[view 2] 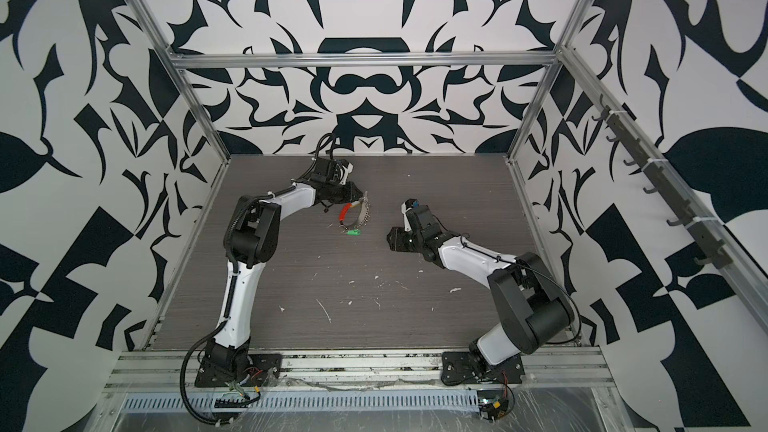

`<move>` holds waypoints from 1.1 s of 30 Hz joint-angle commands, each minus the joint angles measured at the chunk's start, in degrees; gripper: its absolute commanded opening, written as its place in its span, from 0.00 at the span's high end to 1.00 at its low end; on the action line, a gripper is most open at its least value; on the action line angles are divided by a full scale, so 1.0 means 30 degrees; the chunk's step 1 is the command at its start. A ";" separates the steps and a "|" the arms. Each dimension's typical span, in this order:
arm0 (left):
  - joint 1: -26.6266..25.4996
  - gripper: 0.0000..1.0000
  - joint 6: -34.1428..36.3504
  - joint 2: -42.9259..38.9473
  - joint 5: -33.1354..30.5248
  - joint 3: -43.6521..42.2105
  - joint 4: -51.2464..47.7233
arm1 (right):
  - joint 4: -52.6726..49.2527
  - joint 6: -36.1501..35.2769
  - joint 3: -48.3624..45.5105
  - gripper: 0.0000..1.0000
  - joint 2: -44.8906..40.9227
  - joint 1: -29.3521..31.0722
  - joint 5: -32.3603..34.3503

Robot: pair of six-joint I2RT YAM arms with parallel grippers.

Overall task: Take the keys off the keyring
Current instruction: 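Close the left gripper on the keyring rim and lift it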

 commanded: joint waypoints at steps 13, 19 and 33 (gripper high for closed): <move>-0.0093 0.93 0.0981 0.0332 -0.0038 0.0313 -0.0326 | 0.0371 -0.0011 -0.0173 0.44 -0.1049 0.0113 0.0041; -0.0184 1.00 0.1248 -0.0335 -0.0023 -0.0165 0.0085 | 0.0154 0.0012 -0.0363 0.44 -0.1664 0.0118 0.0959; -0.1490 1.00 0.1890 -0.7942 -0.0389 -0.6638 0.2946 | 0.1131 -0.0481 -0.1535 0.43 -0.4337 0.0112 0.0097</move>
